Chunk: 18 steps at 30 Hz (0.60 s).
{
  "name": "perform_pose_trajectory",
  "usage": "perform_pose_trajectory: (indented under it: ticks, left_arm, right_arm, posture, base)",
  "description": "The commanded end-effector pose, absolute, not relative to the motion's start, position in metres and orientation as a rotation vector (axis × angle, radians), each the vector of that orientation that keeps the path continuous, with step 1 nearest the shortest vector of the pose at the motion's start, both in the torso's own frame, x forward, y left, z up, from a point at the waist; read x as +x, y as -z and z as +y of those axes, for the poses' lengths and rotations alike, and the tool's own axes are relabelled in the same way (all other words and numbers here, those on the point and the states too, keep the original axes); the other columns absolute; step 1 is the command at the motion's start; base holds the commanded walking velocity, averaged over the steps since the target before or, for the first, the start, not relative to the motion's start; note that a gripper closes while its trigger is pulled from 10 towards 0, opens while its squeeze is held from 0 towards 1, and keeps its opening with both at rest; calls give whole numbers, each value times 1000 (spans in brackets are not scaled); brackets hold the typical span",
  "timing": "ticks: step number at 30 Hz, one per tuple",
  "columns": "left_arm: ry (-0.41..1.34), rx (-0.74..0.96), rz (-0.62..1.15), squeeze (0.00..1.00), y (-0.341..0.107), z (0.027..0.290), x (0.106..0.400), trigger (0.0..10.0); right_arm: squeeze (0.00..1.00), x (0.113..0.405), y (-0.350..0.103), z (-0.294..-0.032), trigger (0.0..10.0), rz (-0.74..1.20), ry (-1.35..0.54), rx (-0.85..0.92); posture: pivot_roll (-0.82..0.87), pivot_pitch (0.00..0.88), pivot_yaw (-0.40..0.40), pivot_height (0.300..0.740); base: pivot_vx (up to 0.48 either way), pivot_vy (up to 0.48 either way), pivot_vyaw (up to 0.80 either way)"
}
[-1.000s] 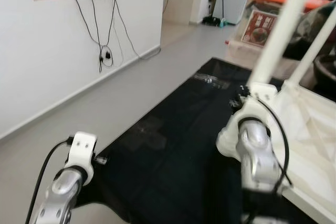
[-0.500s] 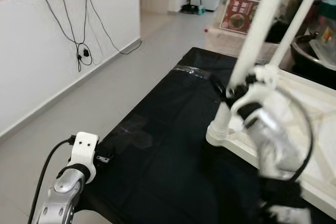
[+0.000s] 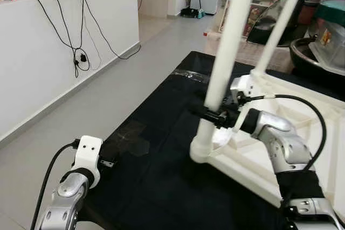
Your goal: Building children table
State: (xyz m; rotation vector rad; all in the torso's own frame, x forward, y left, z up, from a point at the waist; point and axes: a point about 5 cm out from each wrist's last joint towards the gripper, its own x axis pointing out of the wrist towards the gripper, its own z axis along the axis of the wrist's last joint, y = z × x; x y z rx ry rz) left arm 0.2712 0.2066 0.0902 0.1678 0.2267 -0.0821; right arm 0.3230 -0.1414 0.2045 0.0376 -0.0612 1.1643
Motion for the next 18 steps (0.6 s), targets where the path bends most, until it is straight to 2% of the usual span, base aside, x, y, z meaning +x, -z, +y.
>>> perform_pose_trajectory:
  ticks: [1, 2, 4, 5, 6, 7, 8, 9, 11, 12, 13, 14, 15, 17, 18]
  left_arm:
    - [76, 173, 236, 0, -88, 208, 268, 10000]
    - [76, 173, 236, 0, -88, 208, 268, 10000]
    - [74, 177, 249, 0, -84, 209, 266, 10000]
    - [74, 177, 249, 0, -84, 209, 266, 10000]
    - [80, 173, 250, 0, -84, 207, 265, 10000]
    - [85, 169, 249, 0, -84, 205, 265, 10000]
    - [85, 169, 249, 0, -84, 205, 265, 10000]
    - [88, 167, 250, 0, -84, 203, 266, 10000]
    - [88, 167, 250, 0, -84, 203, 266, 10000]
    - [92, 165, 251, 0, -84, 202, 266, 10000]
    - [99, 164, 251, 0, -84, 201, 265, 10000]
    - [99, 164, 251, 0, -84, 201, 265, 10000]
    - [104, 163, 252, 0, -85, 200, 265, 10000]
    - [107, 165, 255, 0, -84, 201, 265, 10000]
    - [109, 168, 258, 0, -83, 201, 266, 10000]
  right_arm:
    - [0, 313, -189, -126, 0, -7, -1256, 73]
    - [0, 313, -189, -126, 0, -7, -1256, 73]
    - [0, 323, -173, -131, 0, 39, -977, -24]
    - [0, 323, -173, -131, 0, 39, -977, -24]
    - [0, 335, -165, -148, 0, 81, -569, -8]
    - [0, 339, -158, -163, 0, 121, -292, 7]
    - [0, 339, -158, -163, 0, 121, -292, 7]
    - [0, 333, -151, -184, 0, 159, -27, 23]
    - [0, 333, -151, -184, 0, 159, -27, 23]
    - [0, 321, -144, -200, 0, 188, 190, 27]
    - [0, 309, -142, -204, 1451, 211, 277, 35]
    - [0, 309, -142, -204, 1451, 211, 277, 35]
    - [0, 301, -141, -205, 10000, 228, 329, 42]
    - [0, 296, -147, -196, 10000, 212, 301, 53]
    - [0, 295, -154, -183, 10000, 182, 222, 57]
  posture:
    - [98, 0, -82, 740]
    - [98, 0, -82, 740]
    - [86, 0, -79, 740]
    - [86, 0, -79, 740]
    - [76, 0, -73, 740]
    - [76, 0, -72, 740]
    - [76, 0, -72, 740]
    - [74, 0, -69, 740]
    - [74, 0, -69, 740]
    - [70, 0, -59, 740]
    - [64, 0, -52, 740]
    - [64, 0, -52, 740]
    - [64, 0, -52, 740]
    - [49, 0, -42, 740]
    - [47, 0, -40, 740]
  base:
    - [0, 0, 0]
    - [0, 0, 0]
    - [0, 0, 0]
    - [0, 0, 0]
    - [0, 0, 0]
    - [0, 0, 0]
    - [0, 0, 0]
    - [0, 0, 0]
    - [0, 0, 0]
    - [0, 0, 0]
    - [0, 0, 0]
    - [0, 0, 0]
    - [0, 0, 0]
    - [0, 0, 0]
    - [0, 0, 0]
